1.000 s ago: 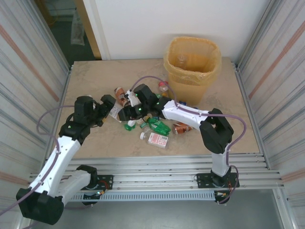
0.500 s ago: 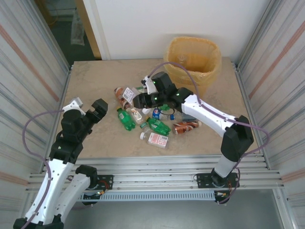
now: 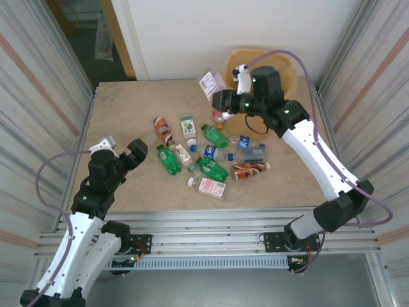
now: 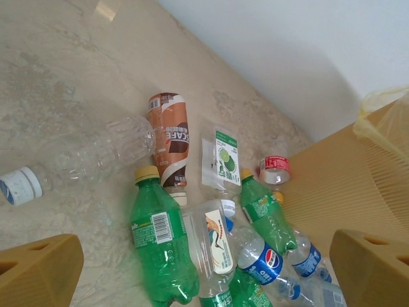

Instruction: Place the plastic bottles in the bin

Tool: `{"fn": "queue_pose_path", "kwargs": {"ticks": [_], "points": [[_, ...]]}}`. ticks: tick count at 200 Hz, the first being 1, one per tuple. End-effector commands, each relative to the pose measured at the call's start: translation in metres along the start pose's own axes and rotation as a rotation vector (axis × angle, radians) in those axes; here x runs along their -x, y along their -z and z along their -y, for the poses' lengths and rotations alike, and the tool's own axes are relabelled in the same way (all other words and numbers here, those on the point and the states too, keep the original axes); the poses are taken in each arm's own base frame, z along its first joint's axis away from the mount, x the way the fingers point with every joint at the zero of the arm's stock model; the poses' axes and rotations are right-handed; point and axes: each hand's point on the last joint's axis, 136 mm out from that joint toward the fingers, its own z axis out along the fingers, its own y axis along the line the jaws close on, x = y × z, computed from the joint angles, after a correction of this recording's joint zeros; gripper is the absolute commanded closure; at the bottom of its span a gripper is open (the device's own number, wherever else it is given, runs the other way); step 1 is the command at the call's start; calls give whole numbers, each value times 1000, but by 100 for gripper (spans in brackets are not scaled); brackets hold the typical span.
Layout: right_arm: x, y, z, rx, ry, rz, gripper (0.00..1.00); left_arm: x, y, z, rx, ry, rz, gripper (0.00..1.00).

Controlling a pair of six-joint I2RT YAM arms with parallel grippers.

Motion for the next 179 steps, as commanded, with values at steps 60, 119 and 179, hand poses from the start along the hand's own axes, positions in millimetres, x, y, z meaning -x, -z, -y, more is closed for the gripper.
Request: {"fn": "queue_pose_path", "kwargs": {"ticks": [60,119,179], "points": [[87,40,66,-77,-53,135,79,-12,-3,-14,42,-10,-36,1],[112,12,125,-90,-113,126,79,-20,-1,-17,47,-3,-68,1],[95,-31,187,-202,-165,14,77,-25,1,-26,74,-3,-72,1]]}}
